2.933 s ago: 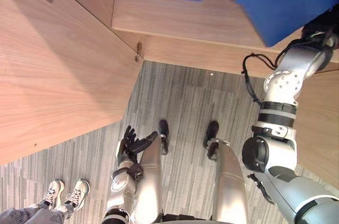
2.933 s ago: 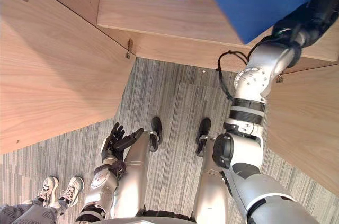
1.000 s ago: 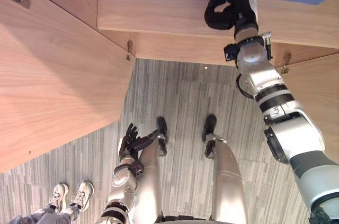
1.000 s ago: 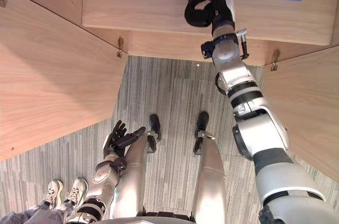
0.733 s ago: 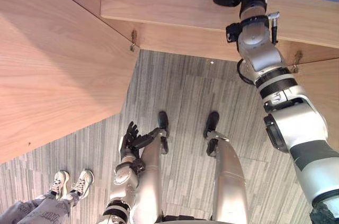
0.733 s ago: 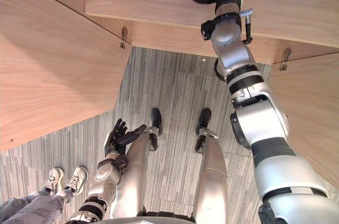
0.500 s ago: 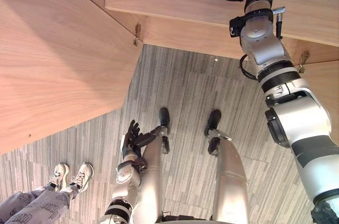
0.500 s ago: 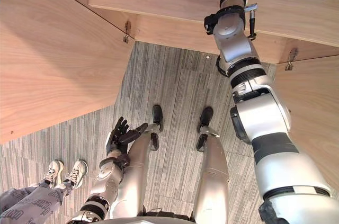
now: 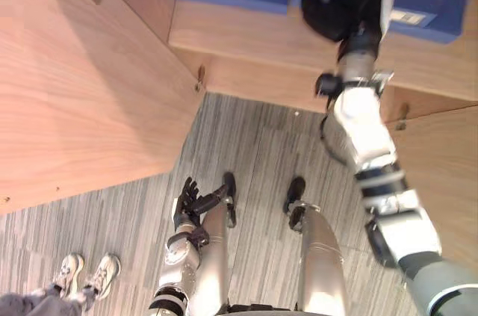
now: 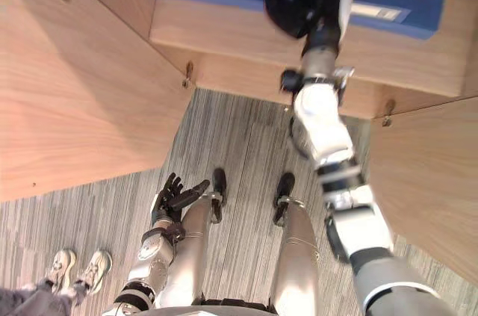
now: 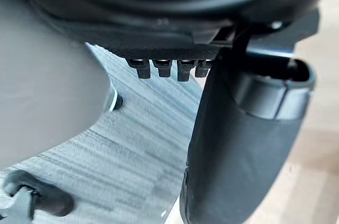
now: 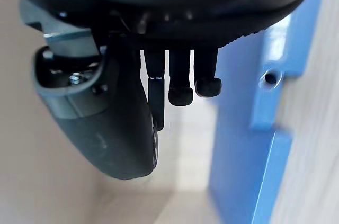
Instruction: Walk over to the cabinet, pick up the folder, carry it to the office cabinet, place the folder inside the office cabinet, then close the office cabinet door
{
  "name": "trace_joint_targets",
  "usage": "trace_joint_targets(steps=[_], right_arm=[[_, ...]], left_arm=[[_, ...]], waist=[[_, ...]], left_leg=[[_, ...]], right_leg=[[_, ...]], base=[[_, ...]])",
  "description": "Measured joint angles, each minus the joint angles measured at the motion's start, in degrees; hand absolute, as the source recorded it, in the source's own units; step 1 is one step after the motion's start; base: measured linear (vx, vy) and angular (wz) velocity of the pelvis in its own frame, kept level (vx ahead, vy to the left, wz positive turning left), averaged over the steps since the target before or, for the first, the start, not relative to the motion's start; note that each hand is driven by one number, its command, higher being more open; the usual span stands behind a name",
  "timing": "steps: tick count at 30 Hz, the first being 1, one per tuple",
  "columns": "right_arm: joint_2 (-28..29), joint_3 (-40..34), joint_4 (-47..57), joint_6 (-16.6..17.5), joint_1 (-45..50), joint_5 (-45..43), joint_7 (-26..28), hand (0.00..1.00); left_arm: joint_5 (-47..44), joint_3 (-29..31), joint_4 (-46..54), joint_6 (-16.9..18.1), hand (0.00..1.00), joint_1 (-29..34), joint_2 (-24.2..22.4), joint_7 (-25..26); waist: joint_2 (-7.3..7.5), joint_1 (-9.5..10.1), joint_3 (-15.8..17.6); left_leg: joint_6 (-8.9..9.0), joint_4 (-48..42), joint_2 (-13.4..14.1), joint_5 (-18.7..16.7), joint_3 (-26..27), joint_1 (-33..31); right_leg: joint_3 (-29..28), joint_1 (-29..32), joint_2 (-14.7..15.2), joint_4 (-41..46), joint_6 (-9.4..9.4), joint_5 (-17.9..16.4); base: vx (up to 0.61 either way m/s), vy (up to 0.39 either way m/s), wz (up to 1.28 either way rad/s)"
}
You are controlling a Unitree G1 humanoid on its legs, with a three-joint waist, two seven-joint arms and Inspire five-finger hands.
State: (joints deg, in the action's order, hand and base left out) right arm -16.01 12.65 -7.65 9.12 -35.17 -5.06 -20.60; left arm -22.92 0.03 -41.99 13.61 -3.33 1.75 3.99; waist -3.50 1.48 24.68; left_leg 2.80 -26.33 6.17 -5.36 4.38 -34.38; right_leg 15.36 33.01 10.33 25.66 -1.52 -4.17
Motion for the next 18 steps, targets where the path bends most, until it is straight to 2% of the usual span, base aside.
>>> trace_joint_targets(steps=[3, 5, 6, 8, 11, 14, 18], right_arm=[[2.1, 2.5, -1.0, 0.5, 11.9, 3.8, 4.8, 1.00], [4.1, 3.1, -4.7, 0.1, 18.5, 6.6, 7.5, 1.00], [4.9, 2.8, -7.5, 0.0, 22.2, 8.4, 9.1, 1.00], [5.5, 1.8, -10.1, -0.5, 26.0, 10.4, 10.1, 1.00], [8.1, -2.4, -16.5, -1.8, 33.0, 16.1, 12.1, 1.00], [10.8, -8.4, -25.2, -2.7, 37.6, 16.4, 12.1, 1.00], [12.1, -16.9, -34.0, -4.2, 40.0, 15.2, 11.5, 1.00]], left_arm=[[2.5, -0.6, -2.6, -0.8, 1.00, 0.6, 2.6, -0.9], [3.9, -0.6, -3.4, -0.8, 1.00, 2.5, 3.9, -1.0], [4.3, -0.5, -3.7, -1.0, 1.00, 3.5, 4.5, -1.2], [4.9, -0.4, -3.9, -1.2, 1.00, 4.1, 4.8, -1.5], [6.2, 0.5, -3.9, -1.3, 1.00, 6.7, 5.1, -1.5], [8.4, 2.3, -3.7, -1.3, 1.00, 9.5, 5.2, -1.5], [9.7, 4.3, -3.9, -1.5, 1.00, 9.9, 5.2, -1.4]], waist=[[1.80, -0.31, -0.7], [3.77, -0.44, -1.8], [4.27, -1.07, -2.3], [4.54, -1.32, -3.2], [5.19, -1.53, -8.1], [5.40, -2.55, -12.9], [5.44, -3.28, -14.9]], left_leg=[[0.18, 5.4, 0.8, 1.6, 1.3, 5.8], [0.09, 9.7, 0.7, 3.0, 3.5, 10.8], [0.07, 11.7, 0.5, 3.1, 4.3, 13.7], [0.08, 14.0, 0.1, 3.3, 5.2, 16.8], [0.04, 18.3, -0.5, 3.5, 7.8, 22.3], [0.05, 21.9, -1.3, 3.5, 9.9, 28.3], [0.04, 23.5, -1.8, 3.4, 10.5, 32.2]], right_leg=[[-0.5, -6.1, -2.2, -7.8, 0.08, 3.5], [-2.2, -9.9, -3.1, -12.8, -0.24, 5.8], [-2.8, -12.8, -3.4, -15.7, -0.69, 6.8], [-3.5, -15.5, -3.5, -18.3, -1.21, 7.6], [-5.6, -19.8, -4.0, -22.7, -2.01, 8.9], [-7.3, -24.2, -4.0, -25.4, -2.59, 9.3], [-8.2, -27.6, -3.8, -26.9, -2.98, 9.6]], base=[[0.10, -0.017, -0.26], [0.16, 0.005, -0.41], [0.15, 0.025, -0.35], [0.12, 0.046, -0.26], [0.13, 0.029, -0.35], [0.11, 0.034, -0.32], [0.01, 0.018, -0.11]])
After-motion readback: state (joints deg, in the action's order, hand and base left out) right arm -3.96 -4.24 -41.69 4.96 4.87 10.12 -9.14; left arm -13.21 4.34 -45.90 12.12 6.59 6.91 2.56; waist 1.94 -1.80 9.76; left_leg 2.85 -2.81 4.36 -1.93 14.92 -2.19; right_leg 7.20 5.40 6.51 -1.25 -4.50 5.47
